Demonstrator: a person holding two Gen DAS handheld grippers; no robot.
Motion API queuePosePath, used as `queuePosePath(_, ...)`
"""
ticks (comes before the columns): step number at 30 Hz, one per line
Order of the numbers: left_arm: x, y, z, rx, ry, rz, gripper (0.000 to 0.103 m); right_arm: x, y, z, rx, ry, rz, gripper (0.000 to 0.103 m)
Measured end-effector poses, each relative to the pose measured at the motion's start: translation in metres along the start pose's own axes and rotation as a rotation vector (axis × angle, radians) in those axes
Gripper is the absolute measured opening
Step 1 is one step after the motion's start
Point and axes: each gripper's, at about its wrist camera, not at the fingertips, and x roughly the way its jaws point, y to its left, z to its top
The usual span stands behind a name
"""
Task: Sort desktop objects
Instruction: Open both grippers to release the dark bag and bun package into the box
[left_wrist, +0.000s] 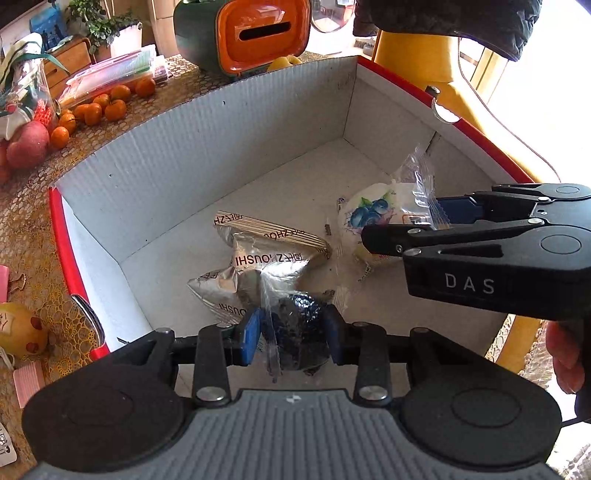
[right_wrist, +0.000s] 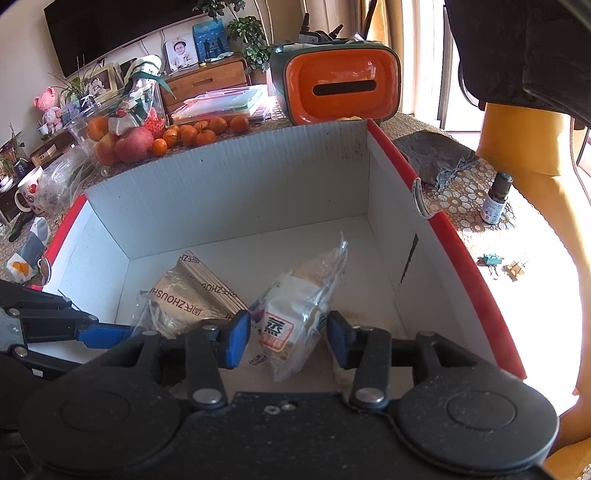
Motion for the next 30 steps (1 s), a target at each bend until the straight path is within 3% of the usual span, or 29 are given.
queuePosePath(2,-0.003,-0.001,0.0,0.002,-0.012,0.008,0.039,-0.004,0.0,0.0,0.0,-0.005,-0.005,0.065)
queuePosePath(6,-0.01,-0.002,-0.001,0.001,-0.042,0.012,0.046,-0.012,-0.002,0.001,0.003,-0.01,-0.004,0.073)
queuePosePath(14,-0.024,-0.002,-0.002,-0.026,-0.082,-0.014,0.053,-0.025,-0.004,0.002,0.022,-0.026,0.012,0.077)
queuePosePath(16,-0.029,-0.003,-0.004,-0.027,-0.093,-0.047,0.067,-0.028,-0.003,0.003,0.028,-0.025,0.017,0.078)
queuePosePath(19,-0.036,-0.01,-0.007,-0.013,-0.11,-0.039,0.077,-0.033,-0.002,0.003,0.024,-0.033,0.025,0.08)
queuePosePath(23,-0.046,-0.011,-0.012,-0.027,-0.126,-0.052,0.077,-0.044,0.001,0.004,0.013,-0.055,0.028,0.086)
queuePosePath(30,-0.07,-0.006,-0.022,-0.053,-0.169,-0.056,0.087,-0.064,0.003,0.006,0.041,-0.093,0.051,0.094)
